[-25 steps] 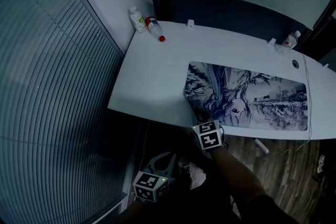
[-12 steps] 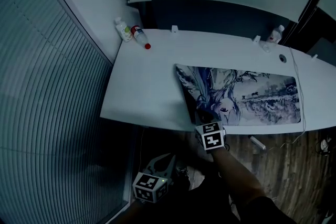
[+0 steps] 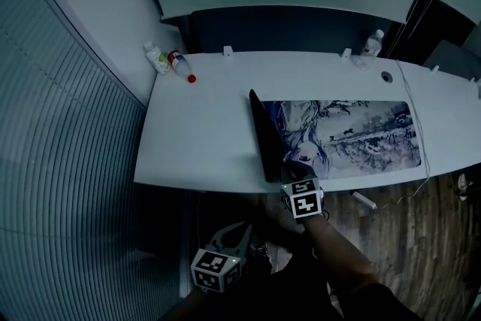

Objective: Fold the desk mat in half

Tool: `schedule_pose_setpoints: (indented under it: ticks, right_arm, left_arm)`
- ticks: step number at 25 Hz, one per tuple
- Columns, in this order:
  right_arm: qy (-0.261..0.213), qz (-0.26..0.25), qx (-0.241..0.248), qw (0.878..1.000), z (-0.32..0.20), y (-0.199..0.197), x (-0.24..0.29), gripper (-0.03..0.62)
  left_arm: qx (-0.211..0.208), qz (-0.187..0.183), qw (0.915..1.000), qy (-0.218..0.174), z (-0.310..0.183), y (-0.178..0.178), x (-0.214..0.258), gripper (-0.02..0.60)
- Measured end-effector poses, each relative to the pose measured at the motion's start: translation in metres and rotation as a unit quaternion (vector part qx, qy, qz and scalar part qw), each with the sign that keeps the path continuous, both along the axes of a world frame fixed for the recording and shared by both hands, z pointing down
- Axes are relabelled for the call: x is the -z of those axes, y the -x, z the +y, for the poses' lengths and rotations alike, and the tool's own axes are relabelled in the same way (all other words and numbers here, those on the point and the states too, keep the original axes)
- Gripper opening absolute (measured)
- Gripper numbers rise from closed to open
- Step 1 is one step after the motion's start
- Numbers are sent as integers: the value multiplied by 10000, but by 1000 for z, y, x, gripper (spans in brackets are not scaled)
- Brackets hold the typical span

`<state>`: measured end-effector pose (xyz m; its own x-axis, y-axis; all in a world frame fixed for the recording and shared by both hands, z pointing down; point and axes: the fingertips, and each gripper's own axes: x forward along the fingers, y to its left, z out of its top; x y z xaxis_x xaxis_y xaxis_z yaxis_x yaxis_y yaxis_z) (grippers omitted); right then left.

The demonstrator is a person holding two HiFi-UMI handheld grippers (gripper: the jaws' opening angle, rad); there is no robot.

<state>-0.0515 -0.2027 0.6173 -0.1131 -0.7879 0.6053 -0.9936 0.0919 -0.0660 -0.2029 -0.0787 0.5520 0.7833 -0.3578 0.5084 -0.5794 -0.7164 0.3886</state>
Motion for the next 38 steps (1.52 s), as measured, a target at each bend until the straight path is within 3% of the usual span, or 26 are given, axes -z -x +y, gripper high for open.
schedule_pose_setpoints:
  ticks: [11, 28, 38]
  right_arm:
    - [240, -100, -438, 9987, 25, -41, -15, 41]
    - [296, -119, -1072, 9937, 53, -68, -13, 41]
    - [310, -173, -1111, 9932, 64, -91, -11, 41]
  left_arm:
    - [-351, 28, 9994, 32, 2, -31, 1, 6]
    - [-1033, 93, 9946, -30, 10, -47, 8, 6]
    - [-1058, 141, 9942, -115, 17, -71, 15, 6]
